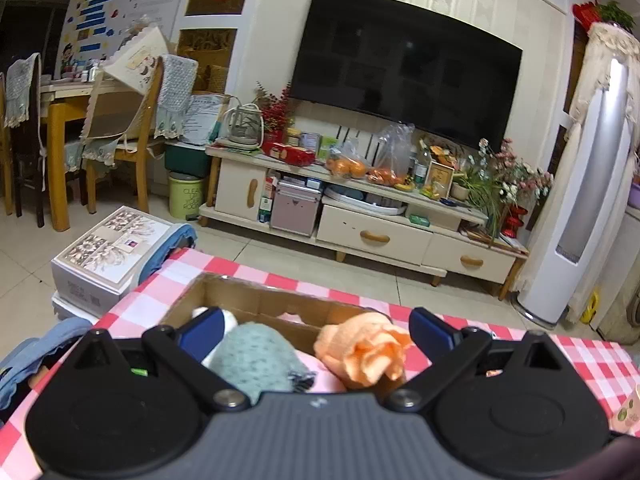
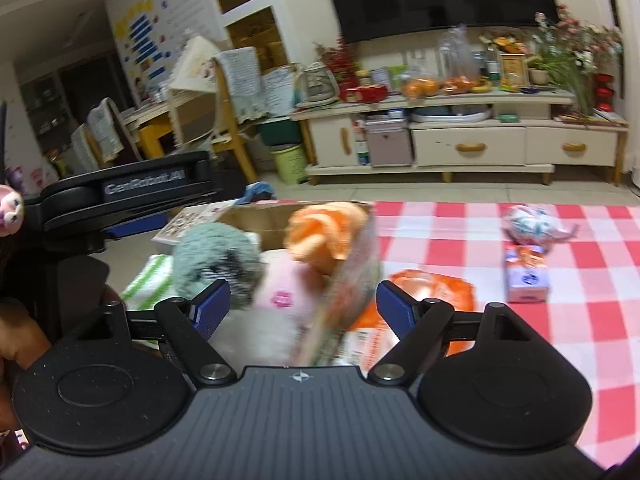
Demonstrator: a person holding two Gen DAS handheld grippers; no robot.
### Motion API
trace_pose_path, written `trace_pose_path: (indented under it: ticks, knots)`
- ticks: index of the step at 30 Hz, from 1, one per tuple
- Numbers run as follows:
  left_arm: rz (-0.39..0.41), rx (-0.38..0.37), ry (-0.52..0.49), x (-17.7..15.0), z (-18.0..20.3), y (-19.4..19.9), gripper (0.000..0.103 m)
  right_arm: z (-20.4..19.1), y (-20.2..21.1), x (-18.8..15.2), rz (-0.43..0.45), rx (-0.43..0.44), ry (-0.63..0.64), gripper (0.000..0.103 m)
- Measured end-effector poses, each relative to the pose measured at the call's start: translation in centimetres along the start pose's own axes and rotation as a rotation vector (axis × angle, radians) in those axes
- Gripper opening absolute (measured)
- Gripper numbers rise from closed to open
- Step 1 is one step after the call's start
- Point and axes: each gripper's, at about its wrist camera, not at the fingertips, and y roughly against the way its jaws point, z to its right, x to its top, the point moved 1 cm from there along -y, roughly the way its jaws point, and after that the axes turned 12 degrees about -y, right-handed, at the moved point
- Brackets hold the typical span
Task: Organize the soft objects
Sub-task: 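Move both open tools back to the table toward the tissue pack and cloth bundle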
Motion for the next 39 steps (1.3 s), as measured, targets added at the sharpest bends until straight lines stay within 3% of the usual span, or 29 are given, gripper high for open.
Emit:
trace_pose_path:
  ticks: [39]
  knots:
    - [-0.077, -0.103, -0.268, -2.1, 12.5, -2.7, 0.101, 14.2, 3.7, -1.0, 0.052, -0.201, -0.186, 0.101]
